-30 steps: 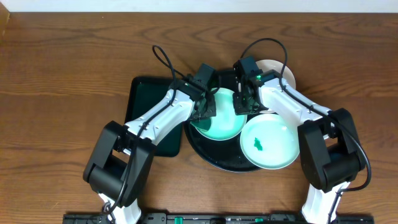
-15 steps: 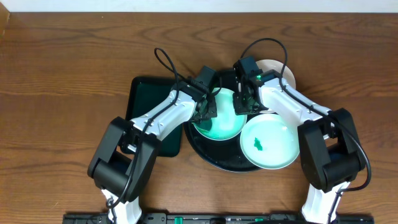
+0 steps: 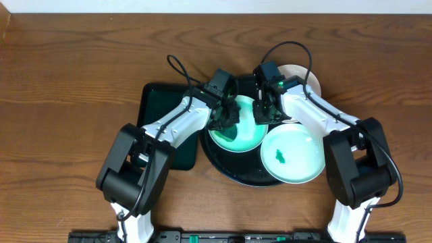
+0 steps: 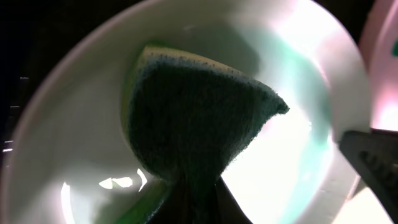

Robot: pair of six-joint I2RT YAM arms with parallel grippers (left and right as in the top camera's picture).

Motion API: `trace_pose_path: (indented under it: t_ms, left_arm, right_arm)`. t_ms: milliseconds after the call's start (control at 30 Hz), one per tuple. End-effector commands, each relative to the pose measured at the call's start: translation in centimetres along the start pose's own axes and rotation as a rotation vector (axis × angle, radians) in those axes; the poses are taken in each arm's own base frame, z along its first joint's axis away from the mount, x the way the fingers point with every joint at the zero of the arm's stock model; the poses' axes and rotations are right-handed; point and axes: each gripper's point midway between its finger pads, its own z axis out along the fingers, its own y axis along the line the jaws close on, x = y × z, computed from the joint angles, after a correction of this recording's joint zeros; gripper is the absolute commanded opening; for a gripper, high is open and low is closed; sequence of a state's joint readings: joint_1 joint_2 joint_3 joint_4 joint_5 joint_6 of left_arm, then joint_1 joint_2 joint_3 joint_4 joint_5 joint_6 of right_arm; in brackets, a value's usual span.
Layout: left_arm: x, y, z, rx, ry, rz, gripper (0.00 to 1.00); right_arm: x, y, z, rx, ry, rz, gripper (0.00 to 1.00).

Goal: Clean dirty plates on tray and stack at the side

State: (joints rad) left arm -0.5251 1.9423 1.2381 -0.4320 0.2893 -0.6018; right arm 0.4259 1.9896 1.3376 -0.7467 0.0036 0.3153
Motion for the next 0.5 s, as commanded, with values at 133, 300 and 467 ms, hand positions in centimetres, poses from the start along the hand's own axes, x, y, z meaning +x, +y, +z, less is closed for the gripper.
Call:
trace_pose_path:
  t_ms: [133,300,467]
  left_arm:
    - [2.5,-2.4,1.4,0.136,0.126,0.007,0.08]
    - [2.2,-2.9,0.7,0.151,0.112,0.013,0.07]
    - [0.5,-4.9,-2.8,0.213,0.03,0.046,0.07]
  right_arm:
    - [0.7,1.8,-0.1,-0.066,0.017,0.0,0.01]
    - [0.7,1.8,-0.1,-0.066,0.017,0.0,0.02]
    - [0.7,1.8,-0.1,-0.066,0.017,0.001,0.02]
